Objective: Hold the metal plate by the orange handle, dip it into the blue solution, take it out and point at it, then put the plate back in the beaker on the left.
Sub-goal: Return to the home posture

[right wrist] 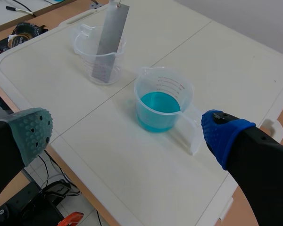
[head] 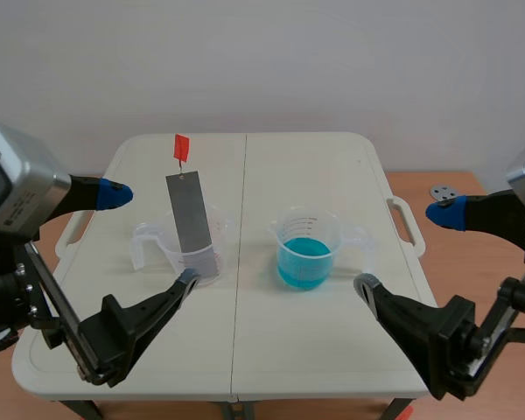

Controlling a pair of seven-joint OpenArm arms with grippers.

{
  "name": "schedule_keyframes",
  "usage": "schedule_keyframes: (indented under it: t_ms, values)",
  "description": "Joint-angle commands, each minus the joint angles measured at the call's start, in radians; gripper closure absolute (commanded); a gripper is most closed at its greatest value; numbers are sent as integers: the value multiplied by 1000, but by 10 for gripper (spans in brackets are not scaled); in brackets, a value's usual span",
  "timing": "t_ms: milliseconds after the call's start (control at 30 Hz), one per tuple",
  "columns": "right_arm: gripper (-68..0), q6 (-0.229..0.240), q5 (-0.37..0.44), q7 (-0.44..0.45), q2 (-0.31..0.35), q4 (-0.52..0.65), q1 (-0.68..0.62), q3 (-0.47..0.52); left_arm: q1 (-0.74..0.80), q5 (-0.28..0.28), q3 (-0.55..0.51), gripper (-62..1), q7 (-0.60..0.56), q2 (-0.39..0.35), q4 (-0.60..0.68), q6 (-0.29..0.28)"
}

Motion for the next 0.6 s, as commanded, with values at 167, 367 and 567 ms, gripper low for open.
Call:
schedule_keyframes:
  t_ms: [167,367,567]
  values:
    - [-663,-3,11,3,13,18,9,13,0,-6,-11,-623,60,-3,5,5]
    - [-663,-3,11,3,13,18,9,13,0,-6,-11,-623,84,-3,5,5]
    - [-663,-3,11,4,13,18,9,13,0,-6,-11,-623,84,1,5,5]
